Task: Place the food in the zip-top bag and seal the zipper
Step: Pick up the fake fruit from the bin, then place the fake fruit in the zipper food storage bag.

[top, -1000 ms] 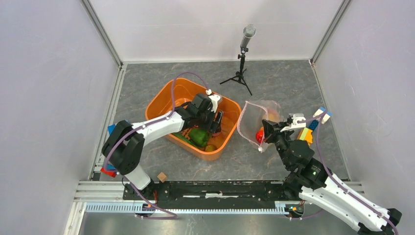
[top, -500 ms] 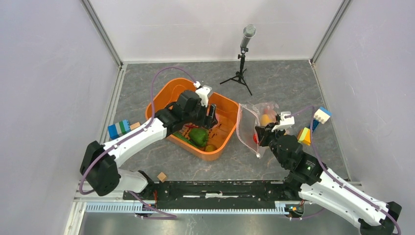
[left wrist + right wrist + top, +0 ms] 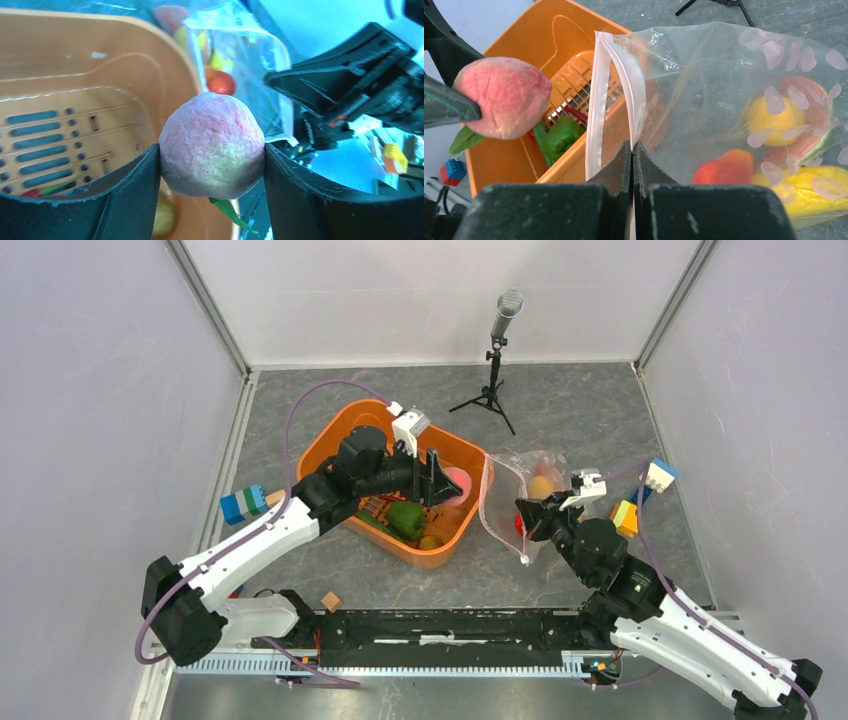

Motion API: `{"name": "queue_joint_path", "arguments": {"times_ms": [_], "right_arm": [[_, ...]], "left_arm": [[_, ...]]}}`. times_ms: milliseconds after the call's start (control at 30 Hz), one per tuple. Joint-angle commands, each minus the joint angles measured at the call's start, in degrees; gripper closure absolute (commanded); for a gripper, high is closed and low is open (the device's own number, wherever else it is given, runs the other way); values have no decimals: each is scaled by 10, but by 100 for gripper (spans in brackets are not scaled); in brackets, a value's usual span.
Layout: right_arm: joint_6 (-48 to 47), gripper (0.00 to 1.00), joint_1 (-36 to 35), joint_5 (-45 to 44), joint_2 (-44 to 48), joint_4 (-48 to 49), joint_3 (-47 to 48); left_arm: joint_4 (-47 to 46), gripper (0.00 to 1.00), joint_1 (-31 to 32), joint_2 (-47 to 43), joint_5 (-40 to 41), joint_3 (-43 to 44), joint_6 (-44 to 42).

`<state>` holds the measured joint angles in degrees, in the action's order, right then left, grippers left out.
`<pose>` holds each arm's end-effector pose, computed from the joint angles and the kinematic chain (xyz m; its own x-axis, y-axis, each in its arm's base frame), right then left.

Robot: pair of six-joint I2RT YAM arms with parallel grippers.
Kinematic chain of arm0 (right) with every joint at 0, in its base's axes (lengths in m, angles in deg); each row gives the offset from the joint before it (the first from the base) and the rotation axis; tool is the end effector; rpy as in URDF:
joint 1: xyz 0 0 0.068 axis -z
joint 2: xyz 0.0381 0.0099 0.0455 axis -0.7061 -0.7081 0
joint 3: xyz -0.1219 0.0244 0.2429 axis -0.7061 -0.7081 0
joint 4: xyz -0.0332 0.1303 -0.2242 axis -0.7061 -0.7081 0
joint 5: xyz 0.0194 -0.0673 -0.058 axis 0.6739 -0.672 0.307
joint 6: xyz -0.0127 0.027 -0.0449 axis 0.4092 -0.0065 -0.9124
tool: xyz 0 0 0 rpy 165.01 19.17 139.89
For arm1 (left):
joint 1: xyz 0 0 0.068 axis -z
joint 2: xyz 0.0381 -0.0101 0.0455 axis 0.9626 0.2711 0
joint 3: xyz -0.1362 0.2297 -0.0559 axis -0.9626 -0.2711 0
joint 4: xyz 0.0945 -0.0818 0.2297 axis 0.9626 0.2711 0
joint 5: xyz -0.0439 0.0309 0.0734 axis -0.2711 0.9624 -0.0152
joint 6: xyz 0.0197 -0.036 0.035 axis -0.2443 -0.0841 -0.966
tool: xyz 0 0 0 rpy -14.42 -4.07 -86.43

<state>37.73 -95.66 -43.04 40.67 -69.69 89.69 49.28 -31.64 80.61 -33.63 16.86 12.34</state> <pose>0.0962 0.0926 0.2664 -0.3318 0.3639 -0.8703 -0.2804 0.8429 0.4593 0.1945 -0.1945 0.3263 -0.6137 0.0228 -0.7892 0.6631 0.5575 -0.4995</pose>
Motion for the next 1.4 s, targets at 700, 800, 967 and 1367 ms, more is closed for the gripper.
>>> {"name": "queue_joint_path", "arguments": {"times_ms": [700,800,967,1367], "right_arm": [[50,100,-1,41,86,39,-6],[53,100,-1,48,87,44,-6],[55,100,-2,47,90,43,-5],[79,100,-2,0,121,37,-16]], "left_arm": [[-14,39,171,145,109,125,-72],[-4,35,185,164,139,137,-79],[-2,34,188,167,149,146,-86],[22,0,189,139,90,171,-97]]}}
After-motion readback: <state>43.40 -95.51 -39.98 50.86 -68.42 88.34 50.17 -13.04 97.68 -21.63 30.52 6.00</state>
